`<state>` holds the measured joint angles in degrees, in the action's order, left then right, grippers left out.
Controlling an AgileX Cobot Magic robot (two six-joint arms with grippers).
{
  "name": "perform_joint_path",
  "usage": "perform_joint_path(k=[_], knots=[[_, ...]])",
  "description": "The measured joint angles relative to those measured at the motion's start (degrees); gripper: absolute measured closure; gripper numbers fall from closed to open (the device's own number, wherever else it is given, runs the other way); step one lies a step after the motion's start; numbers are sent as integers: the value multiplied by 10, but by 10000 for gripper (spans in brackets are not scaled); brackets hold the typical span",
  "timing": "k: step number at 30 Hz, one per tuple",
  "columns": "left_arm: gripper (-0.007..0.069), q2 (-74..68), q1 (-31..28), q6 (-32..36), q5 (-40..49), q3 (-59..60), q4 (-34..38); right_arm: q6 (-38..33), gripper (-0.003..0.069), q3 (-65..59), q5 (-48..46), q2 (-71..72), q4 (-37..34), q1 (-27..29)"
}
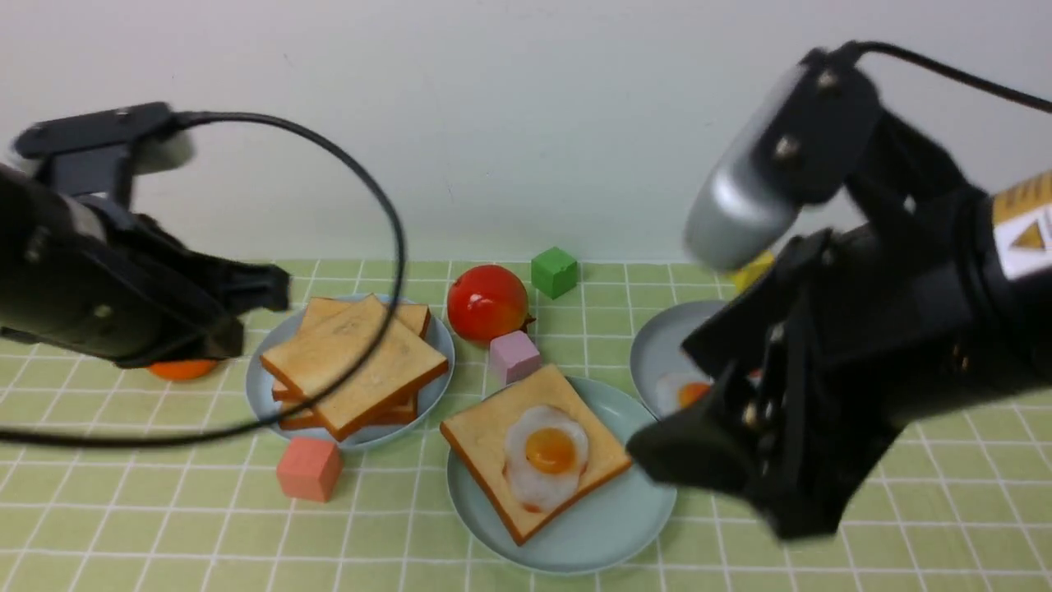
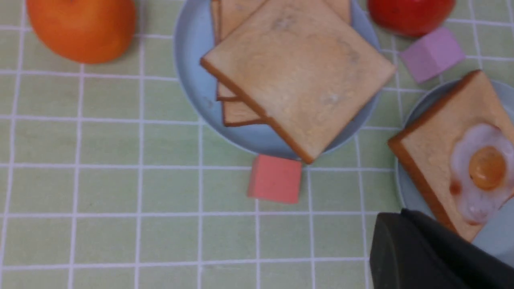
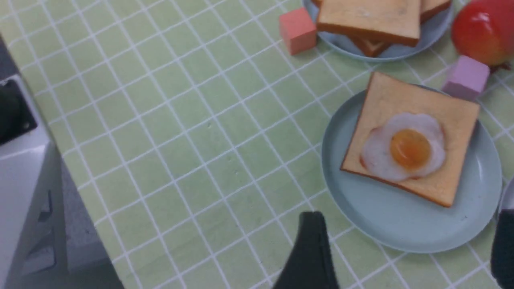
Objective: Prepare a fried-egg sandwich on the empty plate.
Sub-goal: Use the left arm to grab a slice of bread
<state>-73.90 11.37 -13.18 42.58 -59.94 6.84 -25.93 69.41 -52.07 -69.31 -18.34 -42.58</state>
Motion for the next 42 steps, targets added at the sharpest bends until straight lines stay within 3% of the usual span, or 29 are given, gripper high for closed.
perform_joint_path(k=[2,6,8,11,17,19,23,30,36,40,42], knots=[[627,-21,-80,78,14,0,99,12,92,0,0,0,20,-48],[623,-76,-184,173,29,0,263,23,92,-4,0,0,30,-85],[618,-97,-205,197,31,0,315,34,92,-11,0,0,31,-89],[573,-174,-247,299,30,-7,448,60,92,-31,0,0,34,-93],[404,-264,-249,345,24,-42,497,68,92,-41,1,0,37,-94],[292,-301,-249,356,21,-64,501,72,92,-41,4,0,38,-94],[193,-340,-249,386,19,-88,519,75,92,-41,18,0,38,-94],[177,-387,-249,460,11,-92,588,76,92,-41,49,0,38,-94],[186,-414,-249,483,1,-93,613,76,96,-41,73,0,38,-94],[202,-425,-249,501,1,-95,634,76,143,-41,85,0,38,-94],[224,-429,-249,518,2,-96,642,76,217,-41,88,0,38,-94]])
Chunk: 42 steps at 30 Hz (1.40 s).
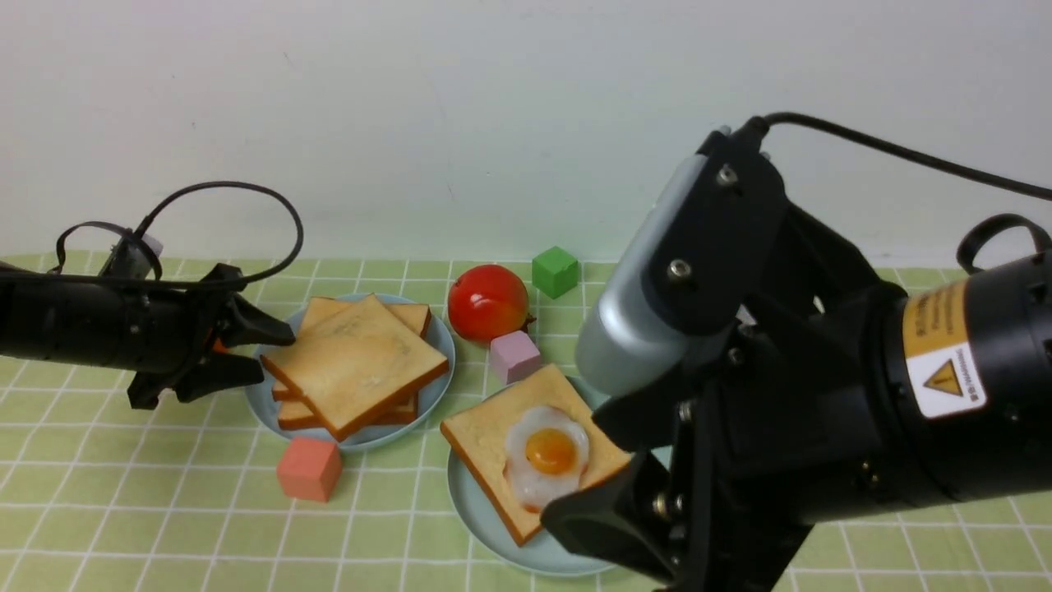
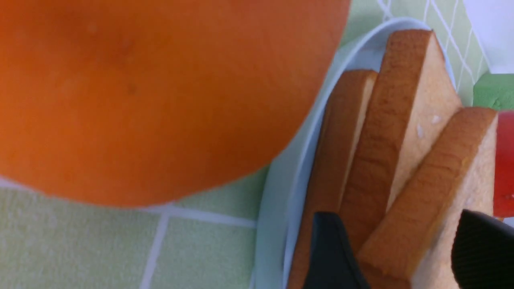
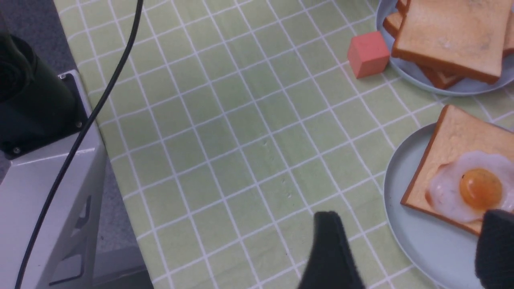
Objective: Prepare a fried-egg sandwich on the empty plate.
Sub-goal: Use the left arm to grab a slice of bread, then use the left arm to place a slice of bread on the fried egg in the middle
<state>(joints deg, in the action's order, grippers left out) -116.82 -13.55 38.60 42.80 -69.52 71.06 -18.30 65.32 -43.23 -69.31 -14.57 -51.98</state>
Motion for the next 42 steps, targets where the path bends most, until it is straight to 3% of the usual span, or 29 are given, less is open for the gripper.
perform_joint_path(k=[3,7,8,9,12,22,29,33,36,42], knots=[[284,-11,0,20,7,-1,4,0,390,0,1,0,0,0],[421,-19,0,25,19,-5,18,5,642,0,1,0,0,0],[437,-19,0,25,20,-5,18,6,648,0,1,0,0,0],[509,-19,0,26,21,-6,18,13,669,0,1,0,0,0],[567,-19,-1,27,26,-6,18,22,669,0,0,0,0,0],[566,-14,-2,26,115,-52,-13,59,669,0,-29,10,2,0],[566,57,2,-12,153,-76,-26,60,665,0,-46,42,2,0],[566,87,42,-24,164,-68,-21,60,662,0,-46,47,2,0],[566,89,113,-18,151,-34,-1,60,660,0,-46,47,7,0],[566,88,172,63,76,36,60,60,657,0,-45,47,22,0]])
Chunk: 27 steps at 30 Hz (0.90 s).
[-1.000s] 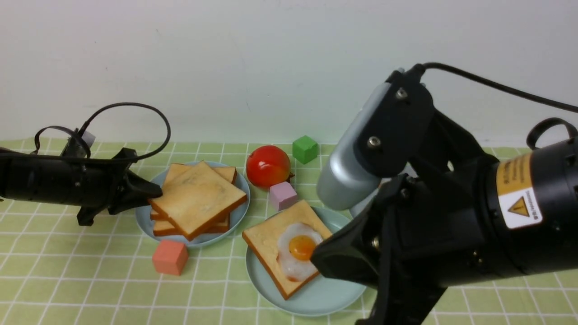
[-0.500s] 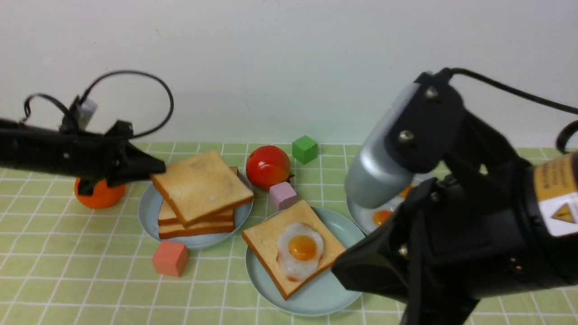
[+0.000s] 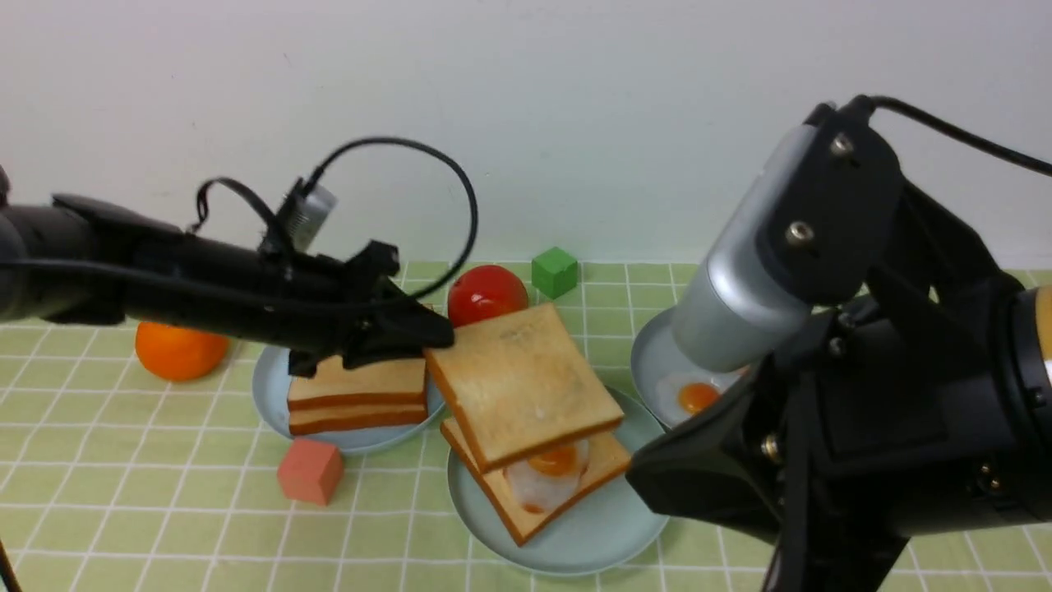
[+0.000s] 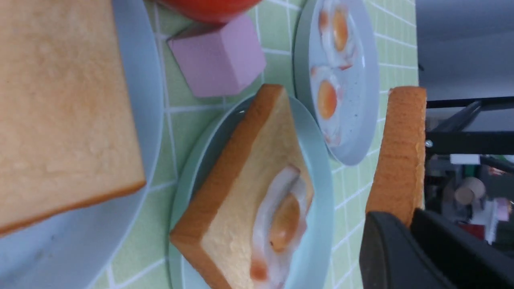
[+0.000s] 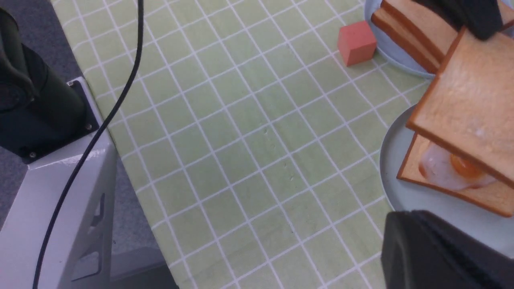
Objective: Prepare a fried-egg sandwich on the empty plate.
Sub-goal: Use the left arm to place a slice of bread on the fried egg in the middle
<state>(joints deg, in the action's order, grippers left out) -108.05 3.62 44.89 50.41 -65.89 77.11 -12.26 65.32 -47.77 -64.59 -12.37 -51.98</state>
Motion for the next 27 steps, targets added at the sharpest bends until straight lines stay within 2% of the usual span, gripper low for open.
perform_joint_path(k=[10,17,20,27], knots=[[567,-14,46,79,-113,54,79,1,651,0,5,0,14,0],[553,-34,67,81,-146,55,72,2,643,0,9,0,28,0],[512,-33,67,81,-154,55,67,3,641,0,9,0,29,0],[249,-33,67,73,-138,55,63,13,628,0,10,0,32,0]])
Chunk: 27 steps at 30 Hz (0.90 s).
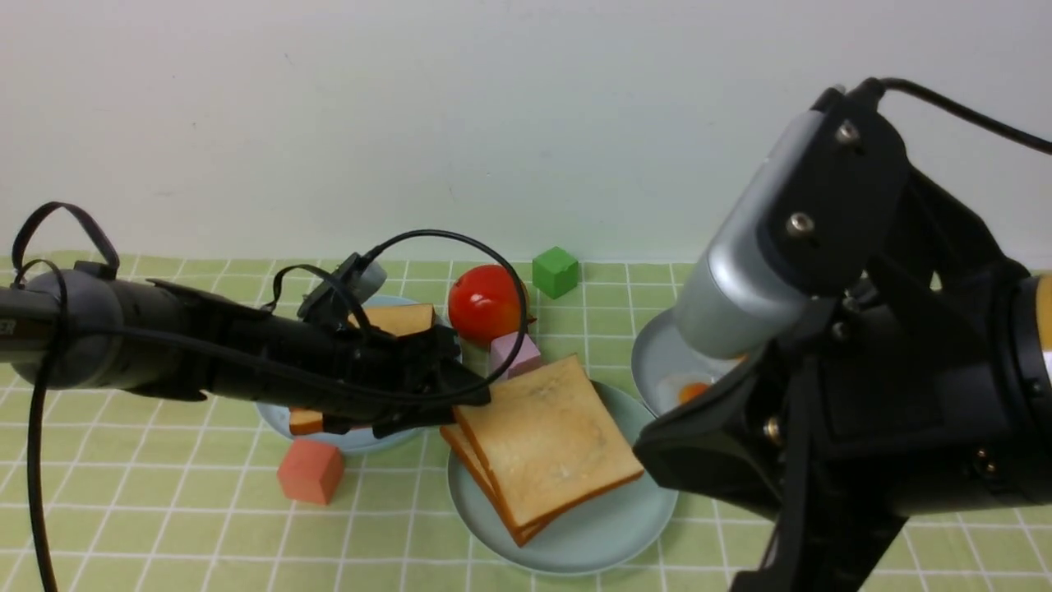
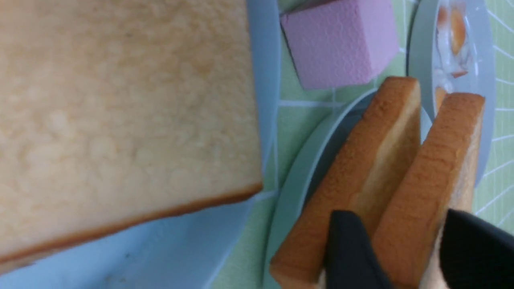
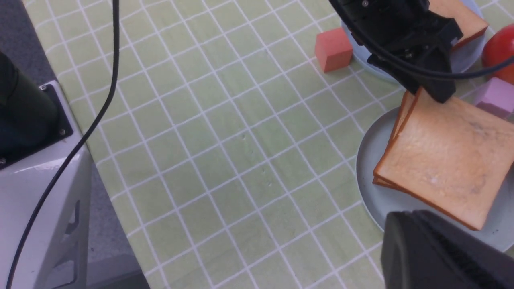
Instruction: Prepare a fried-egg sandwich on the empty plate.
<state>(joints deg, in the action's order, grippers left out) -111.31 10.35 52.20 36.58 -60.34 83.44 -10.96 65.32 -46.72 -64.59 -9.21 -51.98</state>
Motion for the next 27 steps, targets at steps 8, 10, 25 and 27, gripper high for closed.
perform_joint_path(k=[8,10,25,27], knots=[[23,48,-40,-22,4,0,-62,34,613,0,6,0,27,0],[20,71,-60,-27,3,0,-72,65,610,0,6,0,54,0],[351,379,-111,-265,160,0,-342,394,589,-65,42,55,349,0],[428,436,-111,-354,185,4,-437,475,589,-98,91,90,434,0]])
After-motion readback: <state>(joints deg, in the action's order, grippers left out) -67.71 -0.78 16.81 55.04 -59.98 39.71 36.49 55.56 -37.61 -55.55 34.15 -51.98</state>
